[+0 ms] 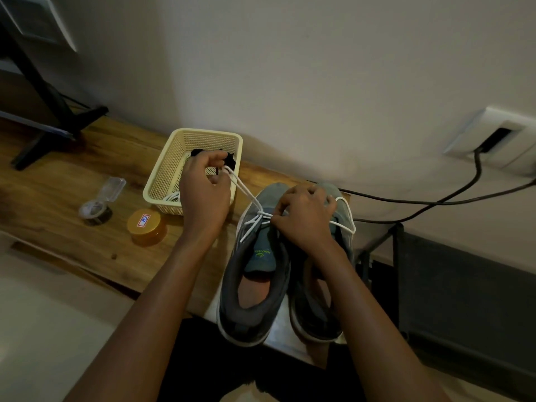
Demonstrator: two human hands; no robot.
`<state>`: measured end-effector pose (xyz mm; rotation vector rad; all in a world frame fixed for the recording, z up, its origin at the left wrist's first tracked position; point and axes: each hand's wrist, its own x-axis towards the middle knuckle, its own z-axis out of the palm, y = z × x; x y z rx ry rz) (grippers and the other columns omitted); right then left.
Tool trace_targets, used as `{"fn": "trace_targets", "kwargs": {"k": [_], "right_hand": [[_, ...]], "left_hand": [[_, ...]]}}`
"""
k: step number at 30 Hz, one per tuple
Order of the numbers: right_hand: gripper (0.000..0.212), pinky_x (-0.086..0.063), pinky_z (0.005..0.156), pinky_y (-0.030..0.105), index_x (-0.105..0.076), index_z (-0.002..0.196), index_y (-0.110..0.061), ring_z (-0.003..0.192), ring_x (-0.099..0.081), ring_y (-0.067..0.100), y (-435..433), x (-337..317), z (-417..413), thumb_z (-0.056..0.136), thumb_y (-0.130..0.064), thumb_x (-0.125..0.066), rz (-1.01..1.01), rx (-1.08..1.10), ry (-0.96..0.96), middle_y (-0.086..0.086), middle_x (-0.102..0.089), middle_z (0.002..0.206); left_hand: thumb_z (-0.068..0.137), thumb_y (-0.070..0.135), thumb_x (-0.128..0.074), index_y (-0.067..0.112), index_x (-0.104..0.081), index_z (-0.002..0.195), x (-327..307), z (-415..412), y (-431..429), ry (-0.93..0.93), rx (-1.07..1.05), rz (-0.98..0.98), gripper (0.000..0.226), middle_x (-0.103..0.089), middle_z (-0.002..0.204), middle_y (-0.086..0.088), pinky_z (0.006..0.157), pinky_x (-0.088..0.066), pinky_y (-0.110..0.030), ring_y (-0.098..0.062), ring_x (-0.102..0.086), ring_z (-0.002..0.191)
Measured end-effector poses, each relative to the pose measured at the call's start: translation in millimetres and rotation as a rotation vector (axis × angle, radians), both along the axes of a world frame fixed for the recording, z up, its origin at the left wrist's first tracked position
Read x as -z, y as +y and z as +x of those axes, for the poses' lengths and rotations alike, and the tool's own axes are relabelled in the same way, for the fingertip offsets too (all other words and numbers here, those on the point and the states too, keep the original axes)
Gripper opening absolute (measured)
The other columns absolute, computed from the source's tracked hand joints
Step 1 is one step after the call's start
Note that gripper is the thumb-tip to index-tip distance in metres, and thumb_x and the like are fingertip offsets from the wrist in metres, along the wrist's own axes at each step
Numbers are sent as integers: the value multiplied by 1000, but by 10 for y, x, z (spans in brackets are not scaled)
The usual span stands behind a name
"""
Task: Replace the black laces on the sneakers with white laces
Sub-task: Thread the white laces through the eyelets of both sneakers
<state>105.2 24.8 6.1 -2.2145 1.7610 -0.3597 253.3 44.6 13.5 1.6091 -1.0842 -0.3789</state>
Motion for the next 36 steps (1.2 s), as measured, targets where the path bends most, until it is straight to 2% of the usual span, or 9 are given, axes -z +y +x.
{"fn": "trace_targets", "kwargs": {"k": [7,11,14,18,22,25,29,33,36], "right_hand": [[10,-10,110,49,-68,83,-18,124,-31,25,-3,12,-4,82,-20,-59,24,-3,-21,-5,-56,116],[10,-10,110,49,-68,82,-18,122,-31,24,-5,20,1,82,-19,-58,32,1,-36,-4,-57,113],[11,-9,111,50,-68,83,-17,123,-30,25,-11,22,-3,83,-19,-57,35,0,-38,-3,-57,114],[10,-9,111,50,-68,83,-18,124,-30,26,-18,22,-7,83,-21,-58,42,13,-46,-3,-57,114],[11,-9,111,50,-68,82,-17,123,-31,26,-21,24,-7,83,-22,-58,42,15,-46,-3,-56,114],[11,-9,111,49,-68,83,-18,124,-30,25,-22,24,-3,84,-23,-59,41,15,-40,-3,-56,117],[10,-10,111,49,-68,83,-18,124,-30,25,-16,27,-8,84,-23,-59,34,14,-40,-4,-56,116],[11,-11,112,50,-68,83,-18,124,-30,27,-21,24,-20,84,-21,-57,41,17,-35,-3,-56,117],[13,-12,111,50,-69,85,-18,124,-30,27,-20,28,-25,86,-20,-56,35,7,-22,-3,-56,118]], "left_hand": [[83,3,-66,23,-56,106,-69,-57,49,151,-21,-22,32,-60,78,10,82,-54,-32,-8,-63,80],[76,-1,-72,28,-48,113,-45,-56,44,203,25,10,53,-62,86,10,78,-57,-38,3,-63,69],[77,-1,-71,26,-46,127,-30,-60,29,216,69,-19,62,-61,112,7,77,-55,-21,6,-60,85],[93,12,-56,20,-43,135,3,-96,-5,65,56,-2,44,-35,141,-5,97,-46,-28,-15,-49,118],[90,29,-58,24,-58,97,54,-85,28,-175,58,301,8,-48,127,-4,94,-34,-39,-29,-41,122],[83,47,-64,28,-69,95,95,-135,70,-487,197,687,23,-39,141,1,105,-20,-48,-28,-24,134],[84,43,-65,27,-69,89,96,-208,59,-534,198,649,18,-39,144,6,109,-11,-48,-24,-18,138],[95,29,-53,18,-60,89,25,-89,27,-217,35,414,14,-57,114,2,101,-30,-41,-25,-42,123],[100,17,-36,10,-48,109,-114,37,22,531,-96,85,17,-63,94,-4,73,-49,-25,-21,-65,96]]}}
